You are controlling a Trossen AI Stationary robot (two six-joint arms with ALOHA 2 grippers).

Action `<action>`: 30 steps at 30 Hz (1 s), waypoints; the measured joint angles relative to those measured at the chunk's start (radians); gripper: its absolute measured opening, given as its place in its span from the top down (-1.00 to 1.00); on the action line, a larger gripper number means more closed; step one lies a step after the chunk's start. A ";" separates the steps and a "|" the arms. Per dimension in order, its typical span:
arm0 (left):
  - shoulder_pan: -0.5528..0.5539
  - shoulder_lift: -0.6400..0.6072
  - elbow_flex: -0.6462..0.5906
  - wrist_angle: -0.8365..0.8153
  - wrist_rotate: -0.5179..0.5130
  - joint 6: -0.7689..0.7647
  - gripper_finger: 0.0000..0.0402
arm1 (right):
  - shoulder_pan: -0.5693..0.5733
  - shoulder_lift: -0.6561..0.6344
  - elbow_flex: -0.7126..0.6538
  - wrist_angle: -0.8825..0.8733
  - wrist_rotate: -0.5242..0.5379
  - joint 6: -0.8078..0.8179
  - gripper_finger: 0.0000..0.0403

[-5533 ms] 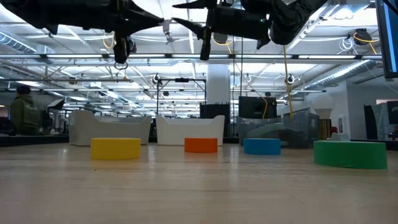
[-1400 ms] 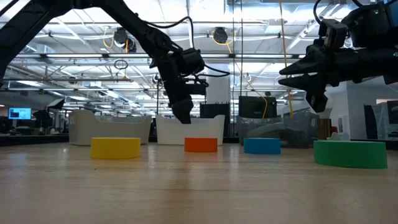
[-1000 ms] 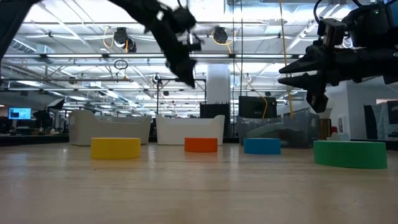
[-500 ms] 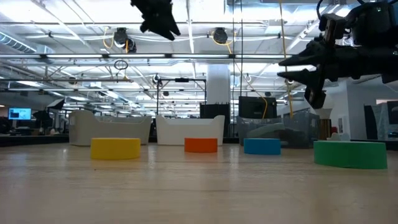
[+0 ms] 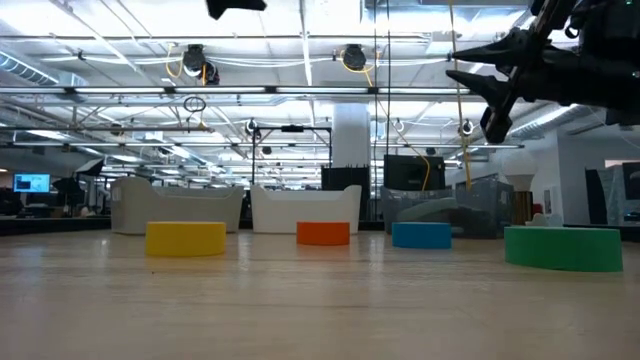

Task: Pick and place Stapler, Stapler remover, tape
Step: Put the light blue staple remover into the white bin

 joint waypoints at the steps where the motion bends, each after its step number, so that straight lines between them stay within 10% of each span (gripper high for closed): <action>1: -0.009 -0.032 -0.043 0.026 -0.009 -0.017 -0.02 | 0.003 0.000 0.000 -0.002 0.000 0.000 0.55; 13: -0.141 -0.458 -0.532 0.255 -0.155 -0.168 0.07 | 0.078 -0.003 0.131 -0.175 0.030 -0.057 0.55; 30: -0.302 -0.768 -0.910 0.365 -0.343 -0.319 0.07 | 0.228 -0.003 0.620 -1.383 0.030 0.083 0.55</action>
